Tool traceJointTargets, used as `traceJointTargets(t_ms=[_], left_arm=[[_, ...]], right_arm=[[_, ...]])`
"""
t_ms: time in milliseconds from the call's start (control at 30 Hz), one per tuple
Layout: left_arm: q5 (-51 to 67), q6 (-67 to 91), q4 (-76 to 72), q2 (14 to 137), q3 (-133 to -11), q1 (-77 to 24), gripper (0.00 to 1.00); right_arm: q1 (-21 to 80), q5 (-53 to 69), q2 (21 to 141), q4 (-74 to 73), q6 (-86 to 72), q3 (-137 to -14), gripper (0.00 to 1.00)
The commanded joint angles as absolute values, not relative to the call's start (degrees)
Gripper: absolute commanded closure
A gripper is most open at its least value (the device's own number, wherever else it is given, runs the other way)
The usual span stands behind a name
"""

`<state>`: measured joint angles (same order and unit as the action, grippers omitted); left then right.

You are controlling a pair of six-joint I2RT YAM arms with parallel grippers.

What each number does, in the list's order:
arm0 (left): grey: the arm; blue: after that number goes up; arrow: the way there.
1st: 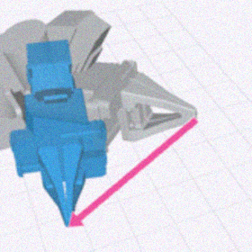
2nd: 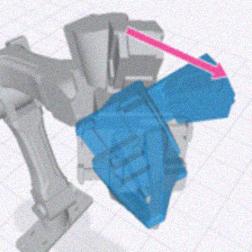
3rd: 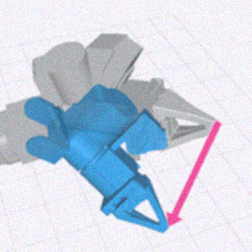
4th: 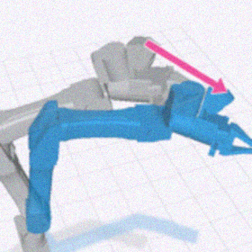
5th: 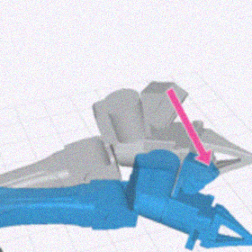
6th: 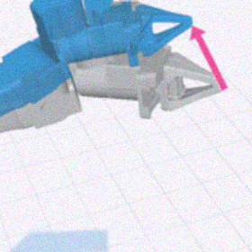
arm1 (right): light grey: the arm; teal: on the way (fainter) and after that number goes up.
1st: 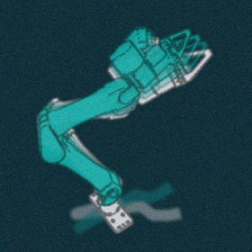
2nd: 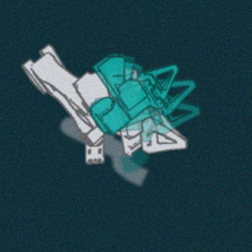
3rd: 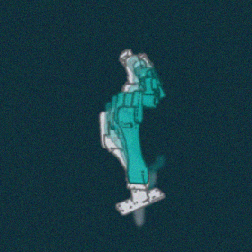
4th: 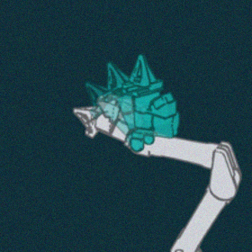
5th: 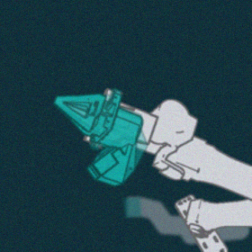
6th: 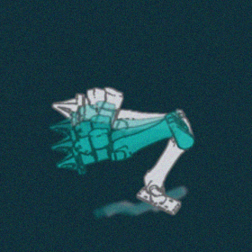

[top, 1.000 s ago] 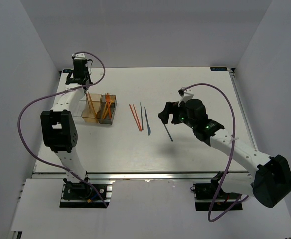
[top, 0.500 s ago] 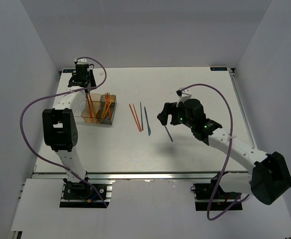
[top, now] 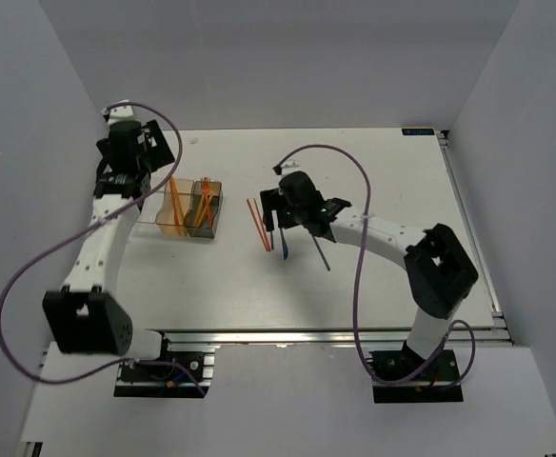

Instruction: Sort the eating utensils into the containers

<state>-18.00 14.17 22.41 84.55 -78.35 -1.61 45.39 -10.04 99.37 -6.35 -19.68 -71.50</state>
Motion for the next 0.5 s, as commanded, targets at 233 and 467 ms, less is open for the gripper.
traceJointTargets(t_ms=[233, 467], left_arm=[[-17.1, 17.1, 19.7, 57.9, -54.9, -1.8, 0.02], [-13.6, 17.8, 19.6, 57.1, -52.1, -1.8, 0.02]], right_arm=[[49.7, -20.6, 114.7, -13.3, -16.1, -87.9, 0.74], [49.7, -25.0, 119.1, -18.5, -17.5, -92.7, 0.74]])
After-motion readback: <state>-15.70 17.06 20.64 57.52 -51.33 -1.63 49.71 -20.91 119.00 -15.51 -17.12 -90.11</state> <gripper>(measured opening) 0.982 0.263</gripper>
